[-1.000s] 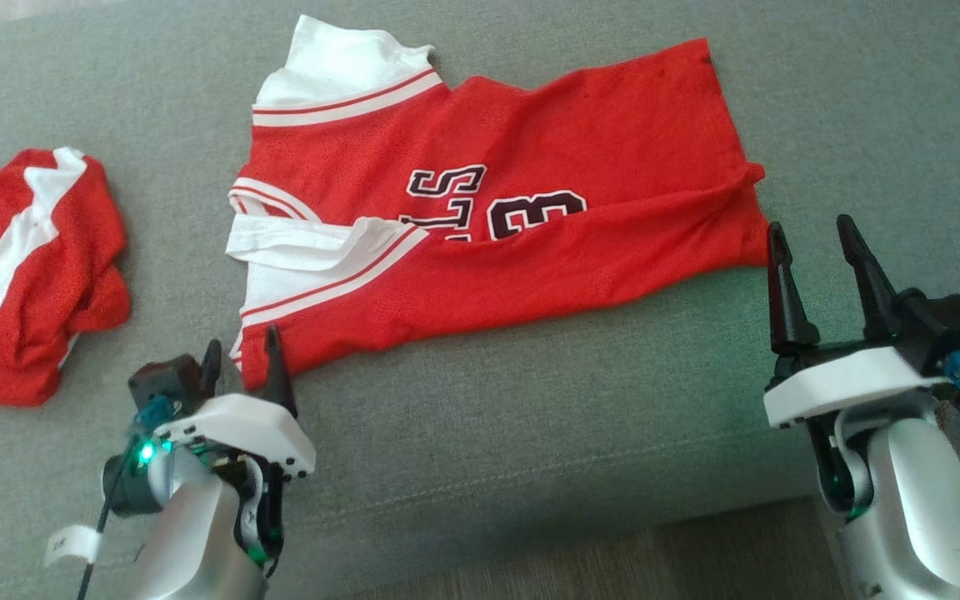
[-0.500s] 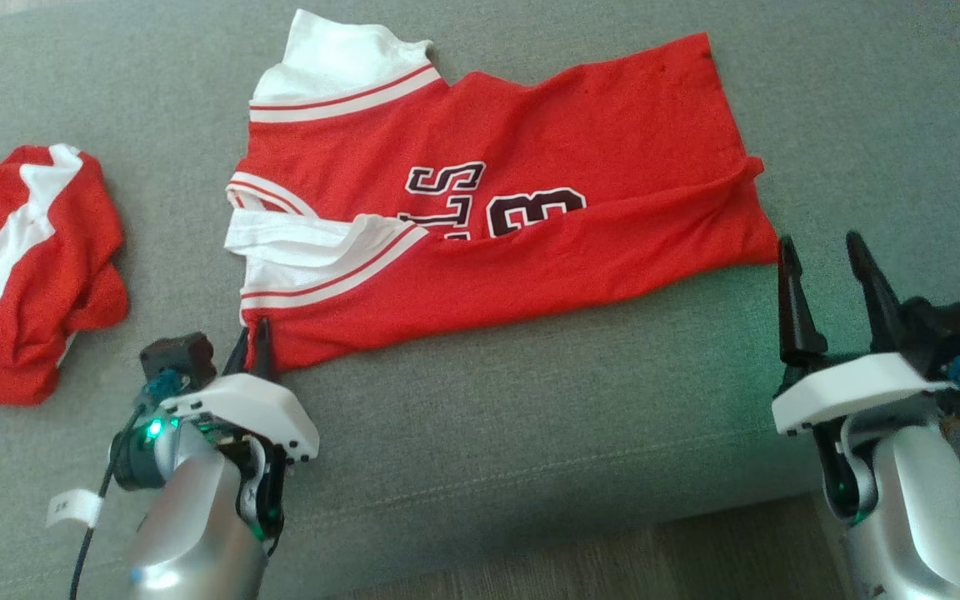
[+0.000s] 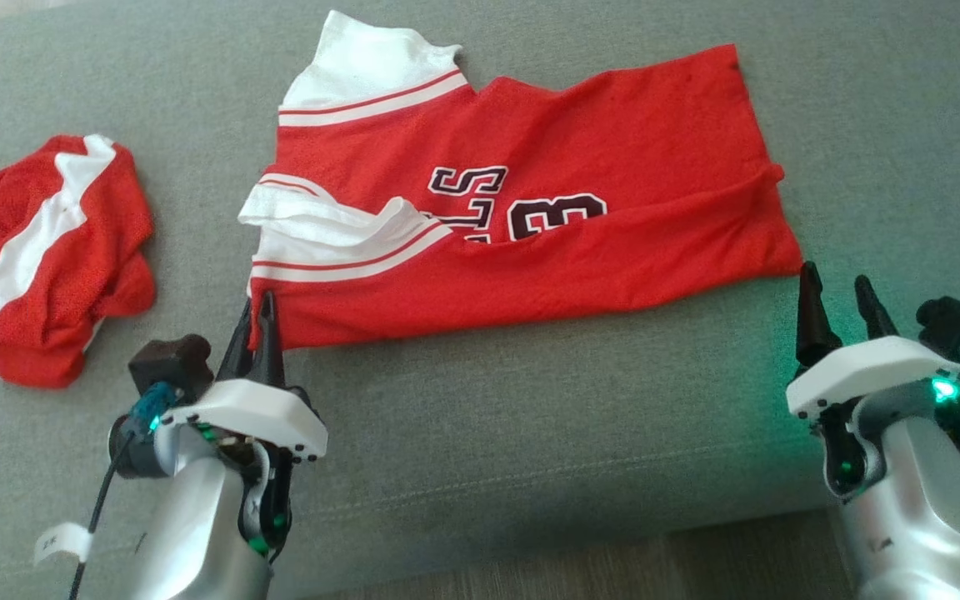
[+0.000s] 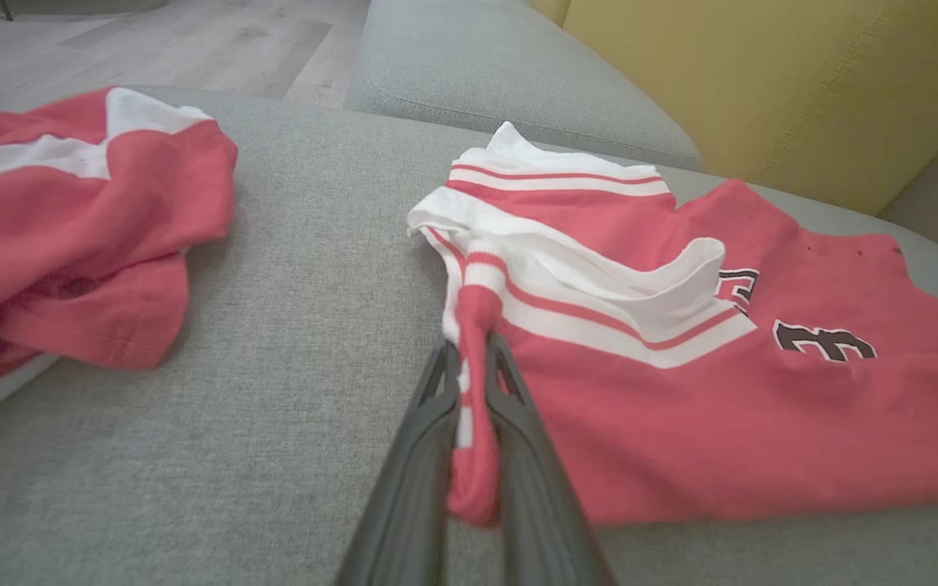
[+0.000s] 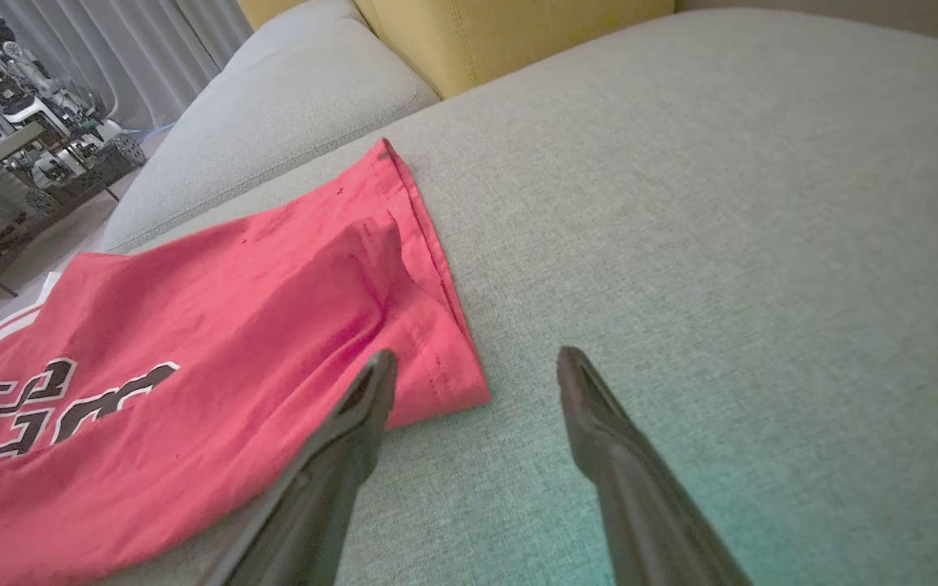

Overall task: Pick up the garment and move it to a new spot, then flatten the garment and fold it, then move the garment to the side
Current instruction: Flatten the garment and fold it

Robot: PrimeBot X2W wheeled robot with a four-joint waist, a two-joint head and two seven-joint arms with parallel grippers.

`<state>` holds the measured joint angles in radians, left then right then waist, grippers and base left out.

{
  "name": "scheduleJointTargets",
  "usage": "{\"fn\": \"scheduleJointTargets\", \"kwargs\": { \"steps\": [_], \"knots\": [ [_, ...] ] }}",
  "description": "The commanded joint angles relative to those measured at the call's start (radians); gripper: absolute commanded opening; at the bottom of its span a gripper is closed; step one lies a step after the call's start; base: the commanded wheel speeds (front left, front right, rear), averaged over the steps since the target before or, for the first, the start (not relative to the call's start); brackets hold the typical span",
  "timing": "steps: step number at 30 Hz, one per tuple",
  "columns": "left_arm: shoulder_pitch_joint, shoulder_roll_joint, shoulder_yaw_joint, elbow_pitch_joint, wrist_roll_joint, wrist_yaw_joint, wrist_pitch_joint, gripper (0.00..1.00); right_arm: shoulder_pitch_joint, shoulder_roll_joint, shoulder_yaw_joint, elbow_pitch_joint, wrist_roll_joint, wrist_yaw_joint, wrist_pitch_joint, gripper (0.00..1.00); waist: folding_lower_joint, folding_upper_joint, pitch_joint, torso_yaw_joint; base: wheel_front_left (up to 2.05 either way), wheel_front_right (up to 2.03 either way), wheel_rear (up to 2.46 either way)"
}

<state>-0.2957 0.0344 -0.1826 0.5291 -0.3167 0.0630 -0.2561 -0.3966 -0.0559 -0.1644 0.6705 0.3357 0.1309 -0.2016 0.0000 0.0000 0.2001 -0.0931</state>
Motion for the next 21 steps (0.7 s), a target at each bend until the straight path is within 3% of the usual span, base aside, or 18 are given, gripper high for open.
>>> {"fn": "scheduleJointTargets", "kwargs": {
  "steps": [1,9,17,21],
  "knots": [
    [-0.019,0.016,0.023,-0.039,0.01,0.007,-0.006,0.0,-0.05,0.005,0.016,0.008,0.013,0.0,-0.001,1.0,0.0,0.0,0.004,0.005,0.0,0.0,0.0],
    [-0.034,0.016,-0.01,-0.062,0.013,0.005,-0.006,0.0,-0.17,0.006,0.027,0.195,0.161,0.0,0.004,1.0,0.0,0.0,0.039,0.028,0.0,0.0,0.0],
    [-0.055,0.016,-0.027,-0.074,0.017,0.005,-0.006,0.0,-0.246,0.006,0.077,0.279,0.29,0.0,0.003,1.0,0.0,0.0,0.066,0.046,0.0,0.0,0.0],
    [-0.061,0.016,-0.029,-0.074,0.019,0.006,-0.006,0.0,-0.264,0.006,0.102,0.308,0.294,0.0,-0.012,0.98,0.0,0.0,0.069,0.051,0.0,0.0,0.0]
  ]
}}
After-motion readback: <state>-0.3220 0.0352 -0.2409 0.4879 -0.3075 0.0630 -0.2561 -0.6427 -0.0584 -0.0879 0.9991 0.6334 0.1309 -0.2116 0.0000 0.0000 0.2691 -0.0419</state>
